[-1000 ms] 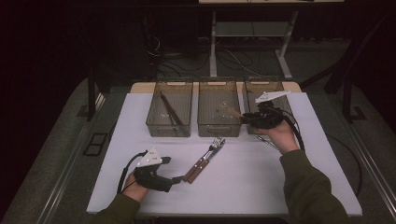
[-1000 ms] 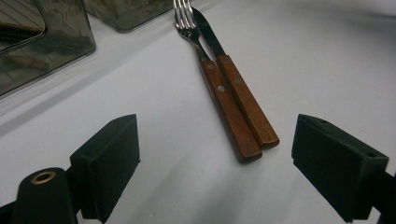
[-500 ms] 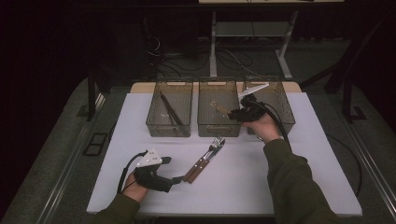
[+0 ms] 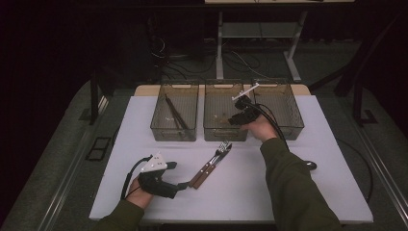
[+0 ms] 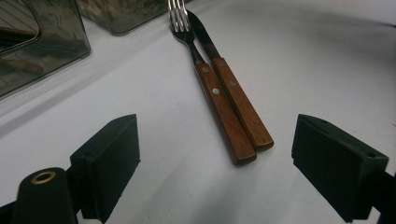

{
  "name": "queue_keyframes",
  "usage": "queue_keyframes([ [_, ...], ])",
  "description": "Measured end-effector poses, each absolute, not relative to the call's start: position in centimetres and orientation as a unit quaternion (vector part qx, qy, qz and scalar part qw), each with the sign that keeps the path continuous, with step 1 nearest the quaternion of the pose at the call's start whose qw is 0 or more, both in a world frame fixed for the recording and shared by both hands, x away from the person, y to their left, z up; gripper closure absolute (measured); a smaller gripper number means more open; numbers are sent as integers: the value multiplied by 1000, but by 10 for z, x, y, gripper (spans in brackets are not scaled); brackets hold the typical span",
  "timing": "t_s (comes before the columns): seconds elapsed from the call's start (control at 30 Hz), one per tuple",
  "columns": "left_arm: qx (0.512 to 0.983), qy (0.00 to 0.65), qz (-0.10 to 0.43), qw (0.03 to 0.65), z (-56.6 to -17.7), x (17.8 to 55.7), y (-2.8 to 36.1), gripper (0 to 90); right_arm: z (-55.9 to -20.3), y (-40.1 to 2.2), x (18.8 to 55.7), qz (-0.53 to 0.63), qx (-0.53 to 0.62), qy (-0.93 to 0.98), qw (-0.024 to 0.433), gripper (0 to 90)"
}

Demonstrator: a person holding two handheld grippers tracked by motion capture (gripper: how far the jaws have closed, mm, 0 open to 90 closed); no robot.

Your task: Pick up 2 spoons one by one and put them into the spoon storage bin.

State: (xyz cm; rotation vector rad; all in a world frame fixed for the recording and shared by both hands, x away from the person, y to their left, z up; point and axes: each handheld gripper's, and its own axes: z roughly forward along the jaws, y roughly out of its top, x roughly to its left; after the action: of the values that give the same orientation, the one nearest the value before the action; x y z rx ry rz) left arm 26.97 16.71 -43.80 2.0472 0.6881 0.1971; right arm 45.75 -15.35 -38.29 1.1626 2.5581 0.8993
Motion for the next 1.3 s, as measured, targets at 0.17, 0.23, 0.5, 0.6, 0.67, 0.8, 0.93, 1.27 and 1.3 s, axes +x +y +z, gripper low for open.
queue_keyframes([
  [0.17,834,283,78,467,-438,270,167,139,-378,-159,456,324,398,852,103,651],
  [0.23,833,283,79,468,-438,270,166,138,-375,-163,454,338,402,845,99,641],
  [0.5,833,286,79,468,-439,269,166,139,-362,-186,440,384,395,829,100,580],
  [0.6,833,286,80,466,-439,269,166,139,-359,-197,432,396,391,825,101,547],
  [0.67,834,285,81,465,-439,269,166,139,-357,-204,427,407,390,820,104,527],
  [0.8,836,283,82,463,-439,270,167,139,-355,-218,414,419,384,815,108,503],
  [0.93,836,284,83,462,-439,270,167,138,-355,-230,400,425,383,812,114,488],
  [1.27,839,281,84,458,-439,270,167,139,-364,-260,368,427,387,808,120,461],
  [1.3,839,281,84,458,-439,270,167,139,-366,-264,365,426,389,808,120,461],
])
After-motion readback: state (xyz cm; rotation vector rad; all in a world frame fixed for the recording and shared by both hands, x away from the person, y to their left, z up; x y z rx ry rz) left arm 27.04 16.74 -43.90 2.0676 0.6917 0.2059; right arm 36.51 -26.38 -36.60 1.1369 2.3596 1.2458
